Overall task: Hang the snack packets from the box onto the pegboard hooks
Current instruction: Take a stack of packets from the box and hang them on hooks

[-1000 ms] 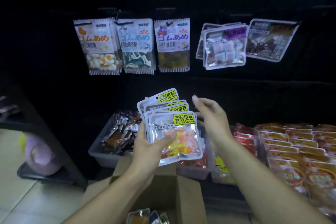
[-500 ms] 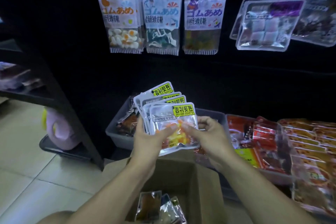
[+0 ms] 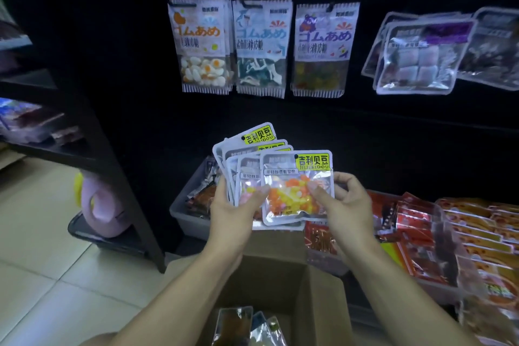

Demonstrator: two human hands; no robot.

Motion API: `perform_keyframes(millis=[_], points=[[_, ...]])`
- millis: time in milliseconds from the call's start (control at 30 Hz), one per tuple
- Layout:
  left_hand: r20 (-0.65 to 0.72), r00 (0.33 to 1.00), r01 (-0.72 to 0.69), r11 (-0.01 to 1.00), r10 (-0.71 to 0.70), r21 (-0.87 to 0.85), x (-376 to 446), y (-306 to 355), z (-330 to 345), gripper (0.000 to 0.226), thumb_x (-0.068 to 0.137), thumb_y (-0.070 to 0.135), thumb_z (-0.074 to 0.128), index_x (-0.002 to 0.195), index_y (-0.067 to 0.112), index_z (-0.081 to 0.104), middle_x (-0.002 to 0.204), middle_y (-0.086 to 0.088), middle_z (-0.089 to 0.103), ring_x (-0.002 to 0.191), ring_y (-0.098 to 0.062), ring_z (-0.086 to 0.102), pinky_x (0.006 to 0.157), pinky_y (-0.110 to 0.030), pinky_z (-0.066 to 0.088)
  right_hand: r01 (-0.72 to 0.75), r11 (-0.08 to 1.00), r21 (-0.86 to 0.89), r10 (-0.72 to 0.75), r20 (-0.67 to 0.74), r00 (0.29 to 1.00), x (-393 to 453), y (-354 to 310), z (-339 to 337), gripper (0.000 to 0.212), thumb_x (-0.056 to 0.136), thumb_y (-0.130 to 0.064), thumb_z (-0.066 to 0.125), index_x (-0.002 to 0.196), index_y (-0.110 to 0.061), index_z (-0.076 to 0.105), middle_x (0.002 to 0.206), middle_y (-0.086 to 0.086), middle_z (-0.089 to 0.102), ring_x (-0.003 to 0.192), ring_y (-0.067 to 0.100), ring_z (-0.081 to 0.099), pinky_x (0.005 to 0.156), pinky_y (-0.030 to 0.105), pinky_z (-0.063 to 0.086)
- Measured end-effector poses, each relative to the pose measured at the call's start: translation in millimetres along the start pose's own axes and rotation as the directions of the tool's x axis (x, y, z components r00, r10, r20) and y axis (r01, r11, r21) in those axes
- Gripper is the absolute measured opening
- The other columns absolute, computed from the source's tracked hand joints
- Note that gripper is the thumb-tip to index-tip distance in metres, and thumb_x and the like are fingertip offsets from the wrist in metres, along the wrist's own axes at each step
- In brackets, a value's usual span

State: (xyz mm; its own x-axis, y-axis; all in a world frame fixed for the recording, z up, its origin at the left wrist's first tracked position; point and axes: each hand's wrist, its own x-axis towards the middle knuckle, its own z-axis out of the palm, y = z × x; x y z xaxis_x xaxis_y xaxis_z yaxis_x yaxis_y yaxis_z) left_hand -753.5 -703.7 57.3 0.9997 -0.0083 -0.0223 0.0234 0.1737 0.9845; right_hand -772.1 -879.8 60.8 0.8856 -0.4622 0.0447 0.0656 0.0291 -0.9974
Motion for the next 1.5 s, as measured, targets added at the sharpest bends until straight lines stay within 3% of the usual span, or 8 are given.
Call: perform_keyframes(millis=[133, 233, 400, 567, 733, 1033, 1333, 1500], points=[[0.009, 0.999, -0.040, 0.999, 0.040, 0.013, -2, 29, 1, 0.049, 0.087, 0.027, 0.083, 0.131, 0.040, 0.064, 0.114, 0.012, 0.081, 0.104, -0.004, 0.077, 0.090, -0.031, 0.057, 0.131, 0.991, 0.002, -0.131, -0.045, 0.990, 5, -39, -2, 0.024, 0.093, -0.015, 0.077, 0.114, -0.017, 0.066, 0.103, 0.001, 0.081, 0.095, 0.022, 0.078, 0.087, 0.050, 0.063], [-0.024, 0.994, -0.104, 0.994, 0.105, 0.028, 0, 57, 4, 0.062, 0.075, 0.036, 0.086, 0.133, 0.040, 0.066, 0.114, 0.006, 0.081, 0.111, -0.025, 0.076, 0.098, -0.043, 0.059, 0.250, 0.968, 0.008, -0.250, -0.024, 0.968, 10, -90, 1, 0.020, 0.093, -0.017, 0.077, 0.111, -0.019, 0.068, 0.099, 0.000, 0.081, 0.092, 0.020, 0.078, 0.080, 0.044, 0.063], [-0.049, 0.981, -0.187, 0.982, 0.186, -0.030, 0, 114, 11, 0.079, 0.058, 0.053, 0.095, 0.131, 0.052, 0.064, 0.119, 0.006, 0.080, 0.113, -0.025, 0.076, 0.109, -0.053, 0.051, 0.394, 0.915, 0.088, -0.395, -0.006, 0.919, 18, -191, 16, 0.019, 0.094, -0.020, 0.077, 0.109, -0.024, 0.065, 0.097, -0.002, 0.081, 0.091, 0.019, 0.078, 0.080, 0.040, 0.063], [-0.019, 0.968, -0.252, 0.967, 0.251, -0.031, -8, 162, 20, 0.050, 0.073, 0.037, 0.087, 0.112, 0.061, 0.065, 0.109, 0.008, 0.082, 0.109, -0.023, 0.076, 0.106, -0.050, 0.052, 0.500, 0.861, 0.092, -0.490, -0.107, 0.865, 52, -285, 49, 0.021, 0.093, -0.022, 0.079, 0.107, -0.023, 0.064, 0.100, 0.000, 0.078, 0.093, 0.019, 0.076, 0.088, 0.050, 0.062], [-0.045, 0.962, -0.271, 0.956, 0.268, -0.108, -7, 202, 22, 0.039, 0.084, 0.030, 0.089, 0.116, 0.044, 0.071, 0.110, 0.002, 0.082, 0.108, -0.034, 0.077, 0.105, -0.064, 0.053, 0.569, 0.822, 0.000, -0.568, -0.036, 0.822, 70, -356, 102, 0.033, 0.095, -0.033, 0.075, 0.122, -0.024, 0.057, 0.123, -0.002, 0.066, 0.105, 0.016, 0.065, 0.086, 0.033, 0.052], [-0.032, 0.899, -0.439, 0.894, 0.438, -0.090, 7, 270, 3, 0.030, 0.092, 0.016, 0.081, 0.115, 0.031, 0.069, 0.098, 0.005, 0.083, 0.084, -0.014, 0.081, 0.081, -0.037, 0.062, 0.569, 0.821, -0.034, -0.568, -0.130, 0.812, 104, -418, 175, 0.024, 0.098, -0.030, 0.071, 0.115, -0.021, 0.056, 0.100, -0.005, 0.062, 0.074, 0.007, 0.054, 0.060, 0.025, 0.037], [-0.039, 0.909, -0.417, 0.900, 0.416, -0.126, 13, 255, -19, 0.029, 0.094, 0.016, 0.079, 0.114, 0.035, 0.070, 0.101, 0.006, 0.082, 0.087, -0.013, 0.081, 0.075, -0.032, 0.059, 0.529, 0.848, -0.038, -0.524, -0.218, 0.823, 117, -425, 187, 0.023, 0.095, -0.027, 0.073, 0.108, -0.023, 0.056, 0.100, -0.001, 0.067, 0.094, 0.027, 0.070, 0.085, 0.047, 0.061], [-0.038, 0.916, -0.401, 0.902, 0.400, -0.159, 19, 245, -24, 0.032, 0.093, 0.018, 0.079, 0.117, 0.037, 0.068, 0.099, 0.012, 0.082, 0.083, -0.004, 0.080, 0.066, -0.020, 0.056, 0.553, 0.830, -0.070, -0.554, -0.221, 0.803, 121, -427, 193, 0.024, 0.095, -0.030, 0.073, 0.111, -0.024, 0.055, 0.098, -0.005, 0.064, 0.082, 0.018, 0.065, 0.087, 0.046, 0.060]])
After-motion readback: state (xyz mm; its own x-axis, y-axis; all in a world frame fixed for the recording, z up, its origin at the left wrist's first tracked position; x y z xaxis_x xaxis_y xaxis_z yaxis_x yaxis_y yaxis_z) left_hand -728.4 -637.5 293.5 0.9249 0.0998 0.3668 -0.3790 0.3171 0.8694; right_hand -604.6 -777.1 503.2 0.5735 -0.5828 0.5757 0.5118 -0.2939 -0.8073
